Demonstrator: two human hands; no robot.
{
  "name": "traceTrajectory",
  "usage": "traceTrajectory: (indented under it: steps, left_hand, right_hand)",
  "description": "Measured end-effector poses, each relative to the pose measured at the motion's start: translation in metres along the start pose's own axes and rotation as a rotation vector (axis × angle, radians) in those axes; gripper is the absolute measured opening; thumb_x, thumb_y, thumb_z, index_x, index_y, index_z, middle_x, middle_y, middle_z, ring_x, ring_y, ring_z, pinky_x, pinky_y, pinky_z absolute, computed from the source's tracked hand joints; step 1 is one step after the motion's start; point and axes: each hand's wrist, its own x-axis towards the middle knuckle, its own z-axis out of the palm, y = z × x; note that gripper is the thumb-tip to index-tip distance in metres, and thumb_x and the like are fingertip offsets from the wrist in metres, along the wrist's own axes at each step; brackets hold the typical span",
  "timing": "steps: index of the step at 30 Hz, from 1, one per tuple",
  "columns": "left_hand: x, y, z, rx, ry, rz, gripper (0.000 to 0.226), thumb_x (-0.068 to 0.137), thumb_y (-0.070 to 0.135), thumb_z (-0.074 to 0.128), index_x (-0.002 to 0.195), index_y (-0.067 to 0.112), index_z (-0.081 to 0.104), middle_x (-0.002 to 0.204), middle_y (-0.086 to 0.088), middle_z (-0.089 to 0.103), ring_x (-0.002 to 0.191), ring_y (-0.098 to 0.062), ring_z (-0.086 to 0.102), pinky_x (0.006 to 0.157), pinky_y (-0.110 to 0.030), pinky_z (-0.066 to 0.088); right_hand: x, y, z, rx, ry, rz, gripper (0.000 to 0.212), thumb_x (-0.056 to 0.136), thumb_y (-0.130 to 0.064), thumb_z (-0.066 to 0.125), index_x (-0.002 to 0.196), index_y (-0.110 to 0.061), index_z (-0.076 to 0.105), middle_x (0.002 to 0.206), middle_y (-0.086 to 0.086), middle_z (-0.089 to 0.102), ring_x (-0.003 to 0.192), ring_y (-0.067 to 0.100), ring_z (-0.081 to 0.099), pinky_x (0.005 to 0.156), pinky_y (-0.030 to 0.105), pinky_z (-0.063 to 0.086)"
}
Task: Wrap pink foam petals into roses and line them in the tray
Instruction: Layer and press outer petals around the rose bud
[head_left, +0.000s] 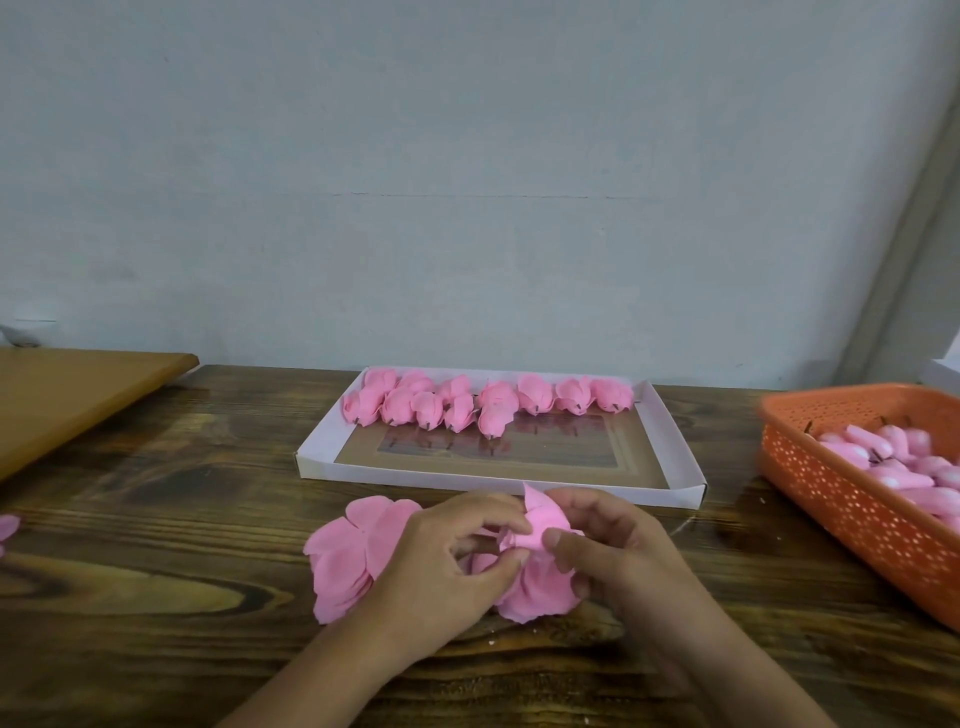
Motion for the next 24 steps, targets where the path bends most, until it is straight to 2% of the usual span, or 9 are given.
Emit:
traceTrajectory:
  steps: [4,8,10,12,14,16,20,24]
  left_hand:
    - [-0.001,0.003,0.001,-0.086,0.008,-0.064,0.075,0.081,0.003,0.079,0.116,0.066,0.056,0.113,0.026,0.070,0.108,0.001,0.067,0.082,-0.012,0.054]
    - [0.000,0.005,0.001,-0.087,-0.007,-0.105,0.082,0.083,0.007,0.080,0.122,0.071,0.048,0.114,0.028,0.069,0.101,-0.004,0.069,0.081,-0.022,0.059]
    - [0.002,0.005,0.002,-0.044,0.036,-0.108,0.079,0.081,0.010,0.083,0.119,0.071,0.050,0.111,0.027,0.067,0.093,-0.008,0.068,0.077,-0.029,0.061]
    - [0.003,0.003,0.002,-0.039,0.086,-0.124,0.071,0.078,0.012,0.086,0.115,0.066,0.056,0.104,0.022,0.064,0.085,-0.010,0.066,0.071,-0.026,0.060]
    - [0.004,0.002,0.001,-0.077,0.071,-0.190,0.059,0.078,0.020,0.086,0.113,0.059,0.060,0.100,0.018,0.065,0.079,-0.010,0.068,0.067,-0.022,0.058]
    - [0.004,0.002,0.002,-0.168,0.010,-0.265,0.048,0.076,0.029,0.083,0.110,0.056,0.063,0.103,0.019,0.069,0.083,-0.008,0.071,0.070,-0.023,0.058]
    - [0.004,0.005,0.007,-0.297,-0.011,-0.309,0.047,0.067,0.036,0.079,0.106,0.059,0.066,0.115,0.027,0.068,0.096,-0.004,0.071,0.081,-0.021,0.057]
    - [0.003,0.006,0.005,-0.302,0.012,-0.266,0.044,0.075,0.024,0.078,0.103,0.057,0.068,0.112,0.026,0.070,0.101,0.000,0.069,0.083,-0.016,0.055]
  right_hand:
    - [0.000,0.002,0.001,0.044,-0.018,-0.004,0.028,0.074,-0.023,0.075,0.102,-0.023,0.076,0.089,0.003,0.074,0.067,0.012,0.058,0.059,0.025,0.047]
    - [-0.001,0.003,0.001,0.080,-0.028,-0.016,0.021,0.079,-0.016,0.078,0.100,-0.020,0.077,0.087,0.003,0.074,0.066,0.008,0.061,0.060,0.023,0.049]
    - [-0.002,0.002,0.003,0.103,0.000,-0.039,0.019,0.079,-0.015,0.076,0.098,-0.019,0.077,0.085,0.003,0.074,0.065,0.007,0.062,0.059,0.022,0.050]
    - [-0.003,0.001,0.006,0.111,0.029,-0.082,0.023,0.075,-0.017,0.081,0.098,-0.018,0.076,0.085,0.003,0.075,0.066,0.006,0.064,0.058,0.020,0.050]
    - [-0.004,0.002,0.008,0.078,0.060,-0.142,0.023,0.077,-0.016,0.082,0.098,-0.021,0.076,0.089,0.004,0.076,0.068,0.007,0.065,0.059,0.020,0.051]
    - [-0.003,0.004,0.011,0.022,0.104,-0.207,0.023,0.082,-0.010,0.077,0.098,-0.025,0.076,0.095,0.005,0.076,0.074,0.010,0.068,0.063,0.021,0.053]
    - [-0.002,0.009,0.014,-0.071,0.115,-0.288,0.028,0.086,-0.005,0.072,0.100,-0.030,0.073,0.098,0.005,0.076,0.087,0.024,0.071,0.072,0.031,0.058]
    - [0.000,0.013,0.014,-0.061,0.121,-0.285,0.025,0.086,-0.001,0.071,0.101,-0.020,0.073,0.097,0.007,0.076,0.085,0.023,0.071,0.071,0.030,0.057]
